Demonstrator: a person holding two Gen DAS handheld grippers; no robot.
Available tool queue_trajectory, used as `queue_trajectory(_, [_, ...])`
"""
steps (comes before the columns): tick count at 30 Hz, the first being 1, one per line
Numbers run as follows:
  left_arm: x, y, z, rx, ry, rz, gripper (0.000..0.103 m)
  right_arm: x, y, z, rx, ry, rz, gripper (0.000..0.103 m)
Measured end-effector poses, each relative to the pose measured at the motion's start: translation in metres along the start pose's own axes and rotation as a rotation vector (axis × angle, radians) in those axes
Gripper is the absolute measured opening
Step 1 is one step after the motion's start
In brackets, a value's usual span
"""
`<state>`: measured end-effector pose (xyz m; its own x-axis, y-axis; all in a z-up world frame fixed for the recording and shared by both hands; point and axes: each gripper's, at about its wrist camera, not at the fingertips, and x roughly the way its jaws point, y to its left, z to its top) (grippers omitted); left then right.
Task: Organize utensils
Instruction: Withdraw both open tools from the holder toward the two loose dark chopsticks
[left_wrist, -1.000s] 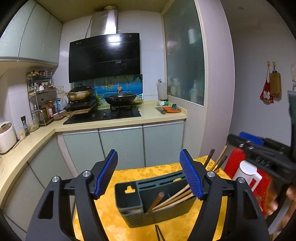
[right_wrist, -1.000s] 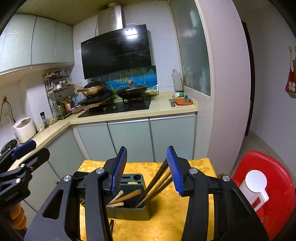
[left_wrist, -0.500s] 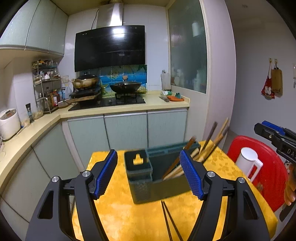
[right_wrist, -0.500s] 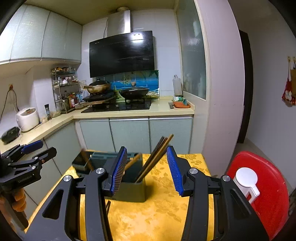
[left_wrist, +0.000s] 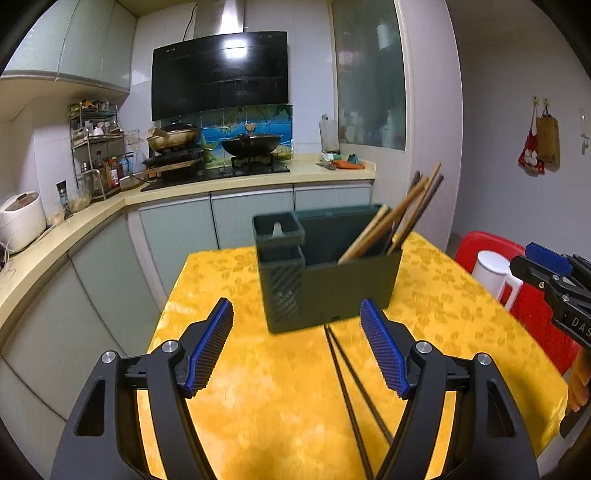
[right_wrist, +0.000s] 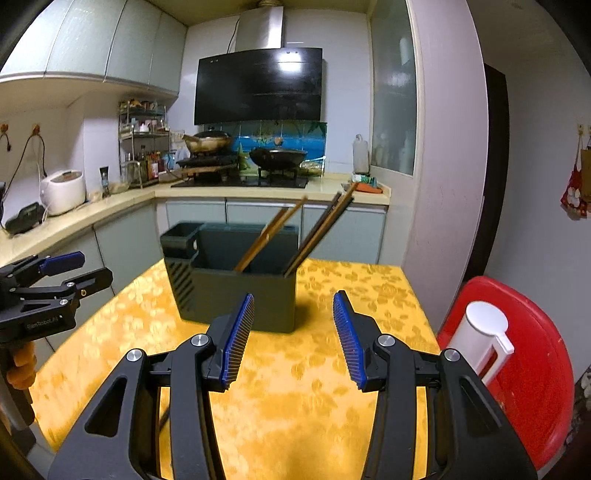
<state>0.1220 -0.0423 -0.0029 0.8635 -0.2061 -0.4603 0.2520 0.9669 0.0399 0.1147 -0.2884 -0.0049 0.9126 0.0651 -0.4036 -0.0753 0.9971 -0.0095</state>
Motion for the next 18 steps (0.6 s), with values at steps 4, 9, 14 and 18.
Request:
queue_trajectory(4, [-0.005,-0.003,-0.024,0.002,0.020,0.000,0.070,0.000,0.003,-0.020,0.009,0.034,0.006,0.044])
queue_trajectory(9, [-0.002,-0.002,-0.051,-0.007,0.063,-0.009,0.070,0.003,0.001,-0.041,0.047,0.079,0.011,0.044])
queue_trajectory(14, [0.005,-0.003,-0.074,-0.011,0.111,-0.018,0.070,0.006,0.001,-0.057,0.066,0.118,0.009,0.044])
queue_trajectory(18, [0.008,-0.008,-0.092,0.002,0.138,-0.048,0.070,0.010,0.001,-0.068,0.074,0.145,0.010,0.044])
